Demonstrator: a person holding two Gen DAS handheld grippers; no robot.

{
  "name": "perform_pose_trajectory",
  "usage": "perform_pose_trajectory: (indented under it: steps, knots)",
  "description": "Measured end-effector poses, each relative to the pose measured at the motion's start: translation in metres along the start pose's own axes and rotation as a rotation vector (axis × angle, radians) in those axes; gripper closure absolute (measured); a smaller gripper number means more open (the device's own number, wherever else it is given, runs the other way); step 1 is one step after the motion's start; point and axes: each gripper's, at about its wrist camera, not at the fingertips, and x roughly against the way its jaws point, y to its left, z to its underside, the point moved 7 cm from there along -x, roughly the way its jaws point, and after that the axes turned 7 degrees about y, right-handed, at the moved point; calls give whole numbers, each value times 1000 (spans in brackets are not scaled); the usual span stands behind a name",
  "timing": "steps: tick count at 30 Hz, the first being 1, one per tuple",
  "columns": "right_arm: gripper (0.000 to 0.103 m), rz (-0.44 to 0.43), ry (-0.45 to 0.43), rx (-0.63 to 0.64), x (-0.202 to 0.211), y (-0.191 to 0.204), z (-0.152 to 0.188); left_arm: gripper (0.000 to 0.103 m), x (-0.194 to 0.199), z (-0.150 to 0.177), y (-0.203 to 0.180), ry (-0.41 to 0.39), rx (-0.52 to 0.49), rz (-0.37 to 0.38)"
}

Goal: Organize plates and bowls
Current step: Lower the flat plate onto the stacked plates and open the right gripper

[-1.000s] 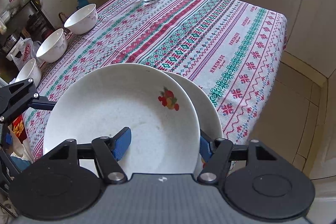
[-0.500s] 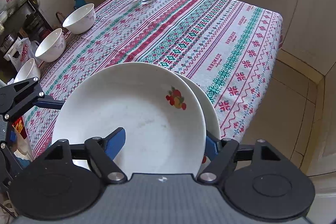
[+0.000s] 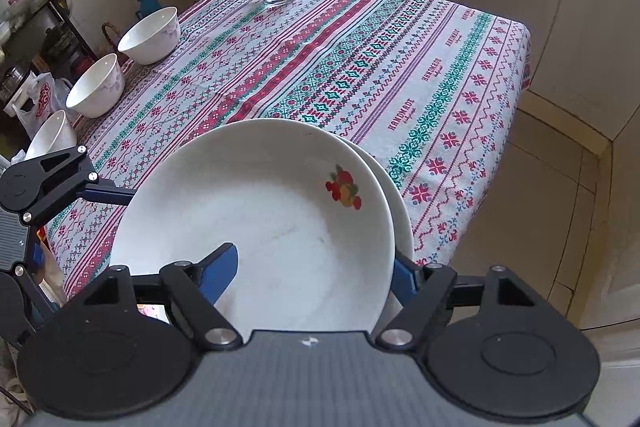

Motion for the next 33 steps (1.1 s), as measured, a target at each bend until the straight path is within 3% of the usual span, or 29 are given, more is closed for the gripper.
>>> perform_pose_trajectory:
  steps: [7,15,23,28,33]
  knots:
    - [18,10,3,3,1,1,0,7,-2,0,0,-2,0,7]
    - [0,35,25,10,-12,11,-11,7,-1,0,1,-3,4,-4]
    - [0,74,82,16,-14,14,-13,8,0,1,1,-8,-4,-8]
    - [0,79,63,2,-7,14,-2,9,0,1,0,-10,-17,-6]
    - [0,86,75,-3,0,16,5,9,14,-11,-19,-94,-128,-10]
